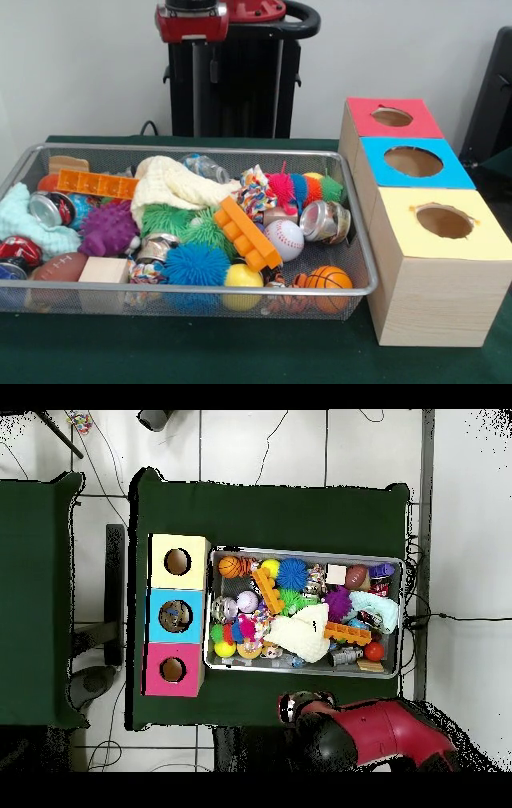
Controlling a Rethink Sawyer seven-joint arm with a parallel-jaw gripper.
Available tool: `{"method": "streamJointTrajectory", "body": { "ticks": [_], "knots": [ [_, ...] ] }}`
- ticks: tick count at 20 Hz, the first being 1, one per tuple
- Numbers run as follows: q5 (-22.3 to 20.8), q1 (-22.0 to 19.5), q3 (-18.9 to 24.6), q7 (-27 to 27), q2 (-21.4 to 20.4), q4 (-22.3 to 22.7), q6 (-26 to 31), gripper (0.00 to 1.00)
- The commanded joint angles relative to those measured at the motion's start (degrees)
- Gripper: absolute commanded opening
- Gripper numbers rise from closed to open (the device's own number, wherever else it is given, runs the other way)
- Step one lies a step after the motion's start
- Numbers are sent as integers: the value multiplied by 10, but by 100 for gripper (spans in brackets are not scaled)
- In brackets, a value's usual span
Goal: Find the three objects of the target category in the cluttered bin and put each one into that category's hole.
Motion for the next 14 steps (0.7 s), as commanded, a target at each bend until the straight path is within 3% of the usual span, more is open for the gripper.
{"method": "streamJointTrajectory", "body": {
  "ticks": [1,8,14],
  "knots": [
    [-31,47,-62,69,53,-77,-12,100],
    [-51,118,-125,111,78,-75,-65,100],
    [-35,129,-141,81,115,-74,-101,100]
  ]
}}
